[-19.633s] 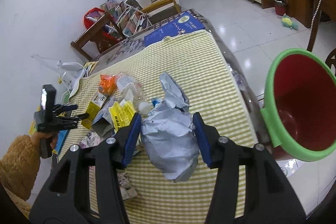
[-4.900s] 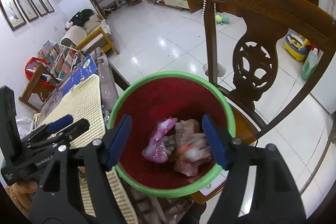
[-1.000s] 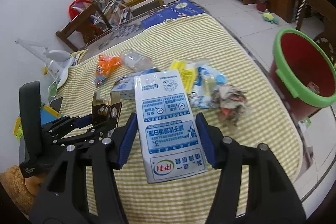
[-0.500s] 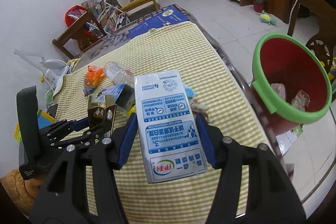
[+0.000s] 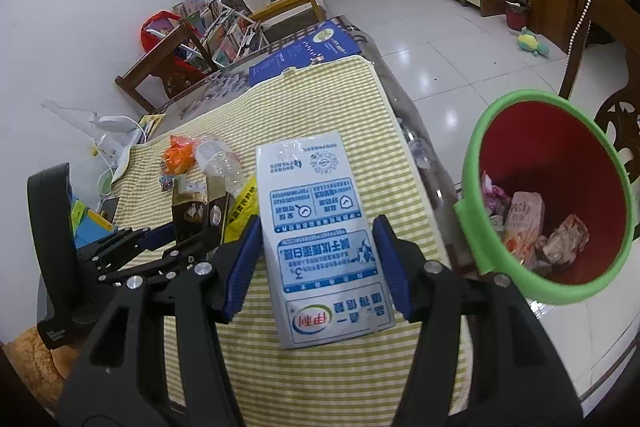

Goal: Collect trash
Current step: 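Carry the milk carton toward the bucket while the left tool carries the cigarette box, then drop the cigarette box into the bucket while the right tool drops the milk carton in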

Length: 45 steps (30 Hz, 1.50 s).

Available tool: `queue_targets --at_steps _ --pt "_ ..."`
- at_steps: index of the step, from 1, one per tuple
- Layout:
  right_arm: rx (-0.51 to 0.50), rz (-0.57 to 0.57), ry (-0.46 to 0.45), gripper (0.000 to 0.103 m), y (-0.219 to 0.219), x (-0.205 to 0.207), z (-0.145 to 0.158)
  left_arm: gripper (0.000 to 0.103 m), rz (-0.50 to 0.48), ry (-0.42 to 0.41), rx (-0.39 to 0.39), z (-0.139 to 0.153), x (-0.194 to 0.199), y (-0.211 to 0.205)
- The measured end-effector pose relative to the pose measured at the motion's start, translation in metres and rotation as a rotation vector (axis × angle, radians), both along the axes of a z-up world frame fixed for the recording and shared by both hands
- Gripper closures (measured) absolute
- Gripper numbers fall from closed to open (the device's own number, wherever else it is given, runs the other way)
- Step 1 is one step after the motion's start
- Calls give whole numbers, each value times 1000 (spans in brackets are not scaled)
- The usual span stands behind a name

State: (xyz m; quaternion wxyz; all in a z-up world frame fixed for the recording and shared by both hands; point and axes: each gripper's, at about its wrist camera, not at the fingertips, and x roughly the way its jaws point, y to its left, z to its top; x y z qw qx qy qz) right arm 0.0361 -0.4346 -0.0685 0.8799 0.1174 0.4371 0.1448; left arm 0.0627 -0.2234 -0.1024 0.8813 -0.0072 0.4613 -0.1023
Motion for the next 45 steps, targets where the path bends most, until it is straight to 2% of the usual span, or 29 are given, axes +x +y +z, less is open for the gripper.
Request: queue_targets --at_steps 9,20,31,37,39,41,42,45 --pt "20 -21 -13 48 -36 6 5 62 -29 -32 -6 16 10 -42" --pt "27 -162 -29 48 -117 14 6 62 -87 -55 -35 34 29 -98" --pt "23 -291 -12 48 -188 8 -5 62 -218 -37 -81 37 42 -177" --pt "20 -350 -19 48 -213 5 -5 62 -279 -67 -98 46 51 -217" --pt "11 -370 -18 47 -218 6 -6 59 -288 -76 -107 48 55 -224" --pt "5 -408 0 28 -223 6 -9 34 -284 -68 -109 49 60 -229" --pt "5 -422 -1 22 -225 5 -9 34 -273 -69 -125 50 60 -226" --pt "8 -424 -12 22 -224 0 -8 34 -252 -63 -141 50 59 -213"
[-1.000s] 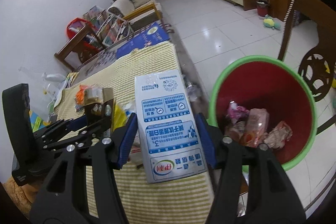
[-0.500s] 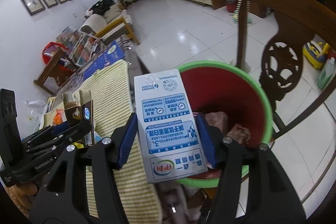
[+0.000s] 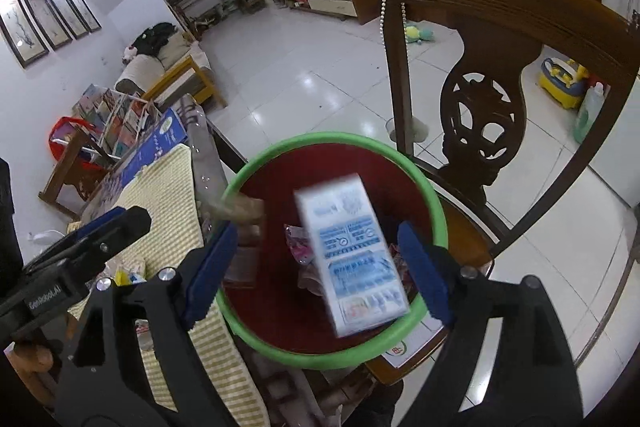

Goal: Collect trash
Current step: 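Drop the cigarette box into the bucket while the right tool drops the milk carton in, then grasp the blue toothpaste box with the right tool while the left tool reaches the orange bag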

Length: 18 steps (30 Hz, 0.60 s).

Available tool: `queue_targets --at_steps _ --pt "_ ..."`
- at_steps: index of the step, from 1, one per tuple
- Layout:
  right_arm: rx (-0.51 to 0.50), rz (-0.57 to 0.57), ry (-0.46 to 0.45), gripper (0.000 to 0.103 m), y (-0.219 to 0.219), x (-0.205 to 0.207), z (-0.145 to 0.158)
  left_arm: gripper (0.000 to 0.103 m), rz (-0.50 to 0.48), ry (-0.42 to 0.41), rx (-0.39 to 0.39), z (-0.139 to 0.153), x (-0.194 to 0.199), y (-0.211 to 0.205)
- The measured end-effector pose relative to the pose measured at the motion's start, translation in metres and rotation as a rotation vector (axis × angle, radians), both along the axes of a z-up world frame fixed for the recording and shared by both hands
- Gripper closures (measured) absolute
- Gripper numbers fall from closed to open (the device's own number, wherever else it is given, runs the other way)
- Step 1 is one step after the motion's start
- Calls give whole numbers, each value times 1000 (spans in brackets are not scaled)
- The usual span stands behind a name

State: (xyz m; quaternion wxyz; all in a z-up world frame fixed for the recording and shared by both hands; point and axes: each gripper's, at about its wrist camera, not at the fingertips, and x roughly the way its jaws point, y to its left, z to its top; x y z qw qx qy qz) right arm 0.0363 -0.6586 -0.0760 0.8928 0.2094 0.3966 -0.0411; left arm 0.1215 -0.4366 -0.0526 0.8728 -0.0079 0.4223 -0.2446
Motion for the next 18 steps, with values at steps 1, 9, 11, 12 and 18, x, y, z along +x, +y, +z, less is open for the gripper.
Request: queue_targets --at_steps 1,9,11,12,18 --pt "-2 3 -3 22 4 -1 1 34 11 6 2 -1 0 5" --pt "-3 86 -5 22 51 5 5 33 253 85 -63 -19 -11 106" --pt "-5 115 2 22 67 9 4 27 341 84 -76 -21 -15 138" --pt "-5 135 7 22 77 11 3 26 423 83 -88 -22 -19 165" --pt "-13 242 27 22 133 22 -1 19 789 169 -154 -50 -35 287"
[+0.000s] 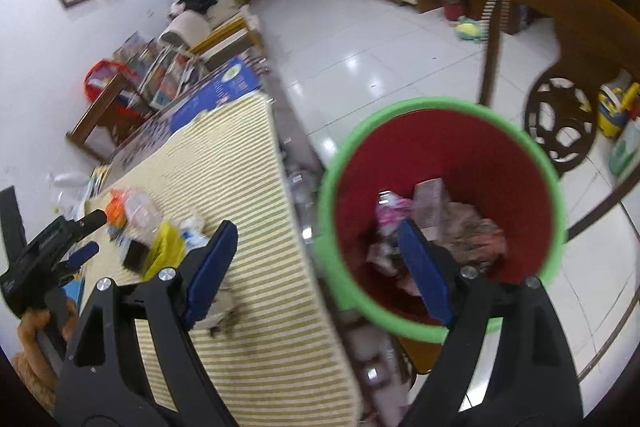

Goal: Collect trash
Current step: 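Grasp the blue toothpaste box with the right tool while the left tool reaches the orange bag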

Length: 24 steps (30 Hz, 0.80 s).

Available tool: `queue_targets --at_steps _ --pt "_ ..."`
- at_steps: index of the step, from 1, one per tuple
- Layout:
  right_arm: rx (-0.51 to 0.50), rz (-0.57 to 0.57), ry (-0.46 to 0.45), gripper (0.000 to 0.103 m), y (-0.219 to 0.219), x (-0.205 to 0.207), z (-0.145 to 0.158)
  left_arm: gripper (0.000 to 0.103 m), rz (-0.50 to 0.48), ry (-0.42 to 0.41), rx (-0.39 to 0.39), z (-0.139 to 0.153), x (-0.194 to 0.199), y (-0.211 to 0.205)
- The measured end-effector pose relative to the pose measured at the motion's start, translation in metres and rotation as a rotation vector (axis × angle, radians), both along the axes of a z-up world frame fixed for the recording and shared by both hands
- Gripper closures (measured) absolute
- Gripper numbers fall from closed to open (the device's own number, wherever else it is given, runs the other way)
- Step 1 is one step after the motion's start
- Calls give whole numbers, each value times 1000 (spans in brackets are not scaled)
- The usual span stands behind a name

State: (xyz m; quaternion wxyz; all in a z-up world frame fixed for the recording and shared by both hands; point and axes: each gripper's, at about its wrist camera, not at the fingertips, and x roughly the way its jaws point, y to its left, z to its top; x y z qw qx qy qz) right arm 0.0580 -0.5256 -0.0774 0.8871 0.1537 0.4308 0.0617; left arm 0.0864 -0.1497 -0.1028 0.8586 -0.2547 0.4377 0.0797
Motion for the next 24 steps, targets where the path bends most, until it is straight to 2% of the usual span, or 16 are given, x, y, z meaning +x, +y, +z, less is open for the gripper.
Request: queue_targets --at_steps 3,5,9,12,14,15,17,18,20,22,24 --pt "-5 55 4 22 33 4 -1 19 95 81 -83 -26 1 39" --pt "-11 79 6 22 49 5 -1 19 116 116 -120 -40 7 51" --pt "-31 110 13 22 79 2 -1 19 45 141 -96 -52 33 50" --pt "-55 111 24 22 99 0 -1 12 -2 144 -126 -60 55 45" --pt "-66 106 32 22 108 -1 -2 13 -18 140 -138 -60 62 47" --pt "-71 102 37 22 113 -1 -3 16 -38 137 -135 -61 65 47" --pt "-78 95 46 22 123 -1 -5 37 -62 137 -96 -60 68 52" --pt "-80 92 51 22 130 0 -6 41 -77 135 -86 -61 70 53" --pt "-82 93 57 22 141 2 -9 57 -102 134 -97 -63 70 63" --pt "-84 102 59 22 153 6 -11 60 -120 144 -137 -64 70 75" --pt "-95 132 55 22 170 14 -12 52 -124 164 -138 -64 62 85"
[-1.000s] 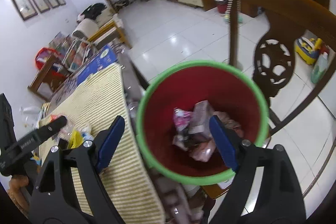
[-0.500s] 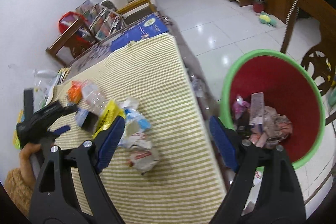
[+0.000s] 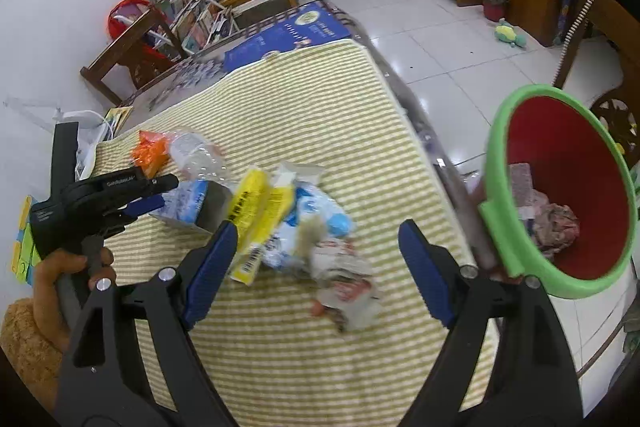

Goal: Collect trash
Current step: 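Grasp the blue toothpaste box with the right tool while the left tool reaches the orange bag, then grasp the orange snack bag with the left tool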

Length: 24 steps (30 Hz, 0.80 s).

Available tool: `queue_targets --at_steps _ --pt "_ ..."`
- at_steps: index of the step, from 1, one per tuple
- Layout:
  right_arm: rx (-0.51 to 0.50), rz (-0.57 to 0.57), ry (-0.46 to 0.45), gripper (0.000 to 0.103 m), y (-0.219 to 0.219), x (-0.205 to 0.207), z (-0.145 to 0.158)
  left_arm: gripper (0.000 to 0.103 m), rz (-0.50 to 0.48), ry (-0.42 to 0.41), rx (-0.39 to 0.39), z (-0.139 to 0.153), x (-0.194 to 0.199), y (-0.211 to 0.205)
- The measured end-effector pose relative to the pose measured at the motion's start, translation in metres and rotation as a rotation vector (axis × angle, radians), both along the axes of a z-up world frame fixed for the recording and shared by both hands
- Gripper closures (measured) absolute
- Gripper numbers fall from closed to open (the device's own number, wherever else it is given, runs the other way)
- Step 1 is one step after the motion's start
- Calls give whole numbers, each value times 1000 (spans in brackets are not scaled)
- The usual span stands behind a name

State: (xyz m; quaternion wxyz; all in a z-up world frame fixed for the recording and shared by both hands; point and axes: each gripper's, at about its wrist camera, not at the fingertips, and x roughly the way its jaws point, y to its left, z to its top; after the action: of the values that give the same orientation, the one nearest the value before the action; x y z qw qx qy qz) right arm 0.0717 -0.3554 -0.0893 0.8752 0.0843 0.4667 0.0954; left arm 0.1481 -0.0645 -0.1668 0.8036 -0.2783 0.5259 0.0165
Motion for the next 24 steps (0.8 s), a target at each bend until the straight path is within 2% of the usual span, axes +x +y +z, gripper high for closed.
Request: queue_targets --at_steps 1,2,3,9,11,15,17,19,20,22,24 --pt "-8 23 -3 22 8 4 1 34 4 10 -3 -2 -2 7" --pt "-24 73 3 21 21 12 1 31 13 6 -17 -3 -6 13" --pt "-38 111 13 16 29 17 -1 31 21 2 -24 -4 -11 21" --pt "-277 435 -9 16 120 53 -9 28 36 -5 59 -4 -22 60" --pt "-365 568 5 16 155 60 -25 27 44 -10 78 -3 -24 75" --pt "-472 711 28 16 196 66 -51 27 41 -29 119 -2 -19 99" --pt "-461 739 67 23 203 66 -57 27 30 -40 155 0 -7 110" --pt "-438 775 96 36 210 62 -59 27 16 -49 178 0 6 117" --pt "-434 791 109 38 212 59 -61 27 10 -51 191 0 14 120" --pt "-419 809 150 51 216 56 -67 27 -13 -50 213 -3 29 124" --pt "-390 806 187 51 217 58 -74 27 -45 -52 223 -6 47 124"
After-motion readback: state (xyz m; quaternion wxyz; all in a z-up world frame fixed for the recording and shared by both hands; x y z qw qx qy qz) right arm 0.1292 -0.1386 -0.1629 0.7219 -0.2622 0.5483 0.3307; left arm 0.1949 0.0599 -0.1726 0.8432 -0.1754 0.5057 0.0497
